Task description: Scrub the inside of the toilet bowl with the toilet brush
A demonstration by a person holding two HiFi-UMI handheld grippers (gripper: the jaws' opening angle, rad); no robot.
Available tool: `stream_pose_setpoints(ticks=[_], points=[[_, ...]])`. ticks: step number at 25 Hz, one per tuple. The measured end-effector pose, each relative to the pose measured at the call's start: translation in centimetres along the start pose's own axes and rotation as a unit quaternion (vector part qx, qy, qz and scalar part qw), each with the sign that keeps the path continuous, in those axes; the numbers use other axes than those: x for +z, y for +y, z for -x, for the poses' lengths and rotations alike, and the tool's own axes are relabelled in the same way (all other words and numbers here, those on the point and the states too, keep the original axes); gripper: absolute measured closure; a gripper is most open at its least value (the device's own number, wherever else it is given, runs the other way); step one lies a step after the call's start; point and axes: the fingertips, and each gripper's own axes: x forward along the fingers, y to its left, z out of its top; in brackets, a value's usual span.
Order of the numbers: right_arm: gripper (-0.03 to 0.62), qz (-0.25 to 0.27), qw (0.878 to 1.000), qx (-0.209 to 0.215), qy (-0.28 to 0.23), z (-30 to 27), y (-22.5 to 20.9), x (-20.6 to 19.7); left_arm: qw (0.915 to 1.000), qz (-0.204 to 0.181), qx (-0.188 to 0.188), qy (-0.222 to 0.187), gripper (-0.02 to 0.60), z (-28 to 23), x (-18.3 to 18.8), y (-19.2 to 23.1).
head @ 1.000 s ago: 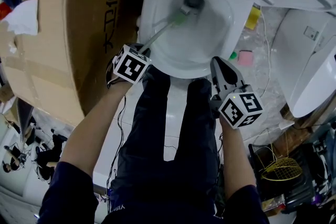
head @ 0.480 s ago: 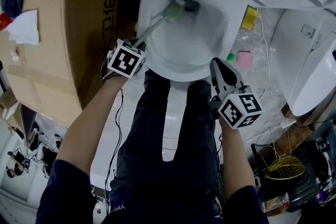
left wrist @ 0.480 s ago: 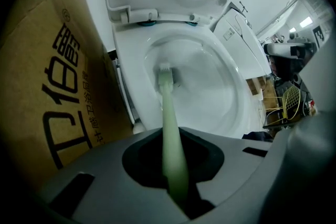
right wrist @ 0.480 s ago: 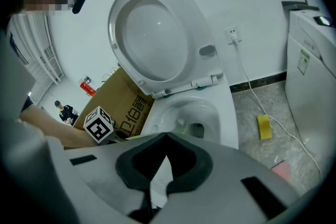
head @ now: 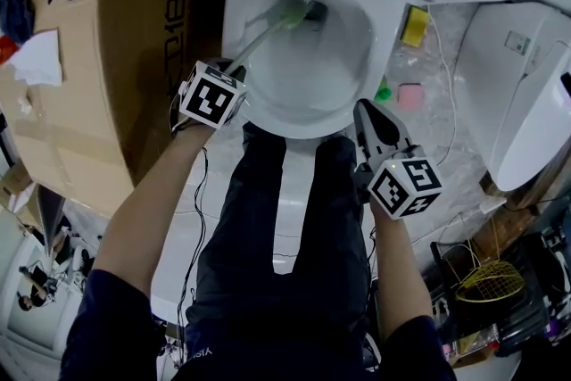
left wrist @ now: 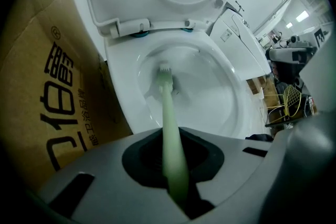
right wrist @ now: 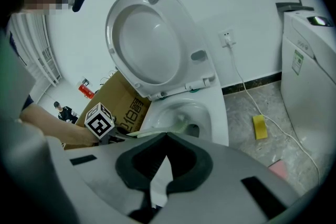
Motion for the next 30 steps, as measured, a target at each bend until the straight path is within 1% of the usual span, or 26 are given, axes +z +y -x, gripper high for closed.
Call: stream_pose_setpoints(ticks=[8, 17, 22, 30], points=[[0.594, -0.01, 1.0, -0.003, -0.003, 1.4, -1.5, -0.8, 0.9999, 0.0, -0.007, -0.012, 0.525, -0.4, 1.7, -2.4], [0.594, -0.018, 1.0, -0.007, -0.01, 3.5, -3.0, -1.8, 0.9997, -0.014, -0.01, -0.015, 0.525, -0.7, 3.1, -5.3], [0.594, -0.023, 1.0, -0.01, -0.015, 4.7, -3.8, -2.5, 0.9997, -0.017, -0.01, -0.017, 0.525, -1.0, 3.2, -6.8], [0.594, -0.021, 1.0, -0.013, -0.016, 6.6, -4.9, -3.8, 0.9995, -0.008, -0.016, -0.025, 0.525, -1.6, 2.6, -9.3]])
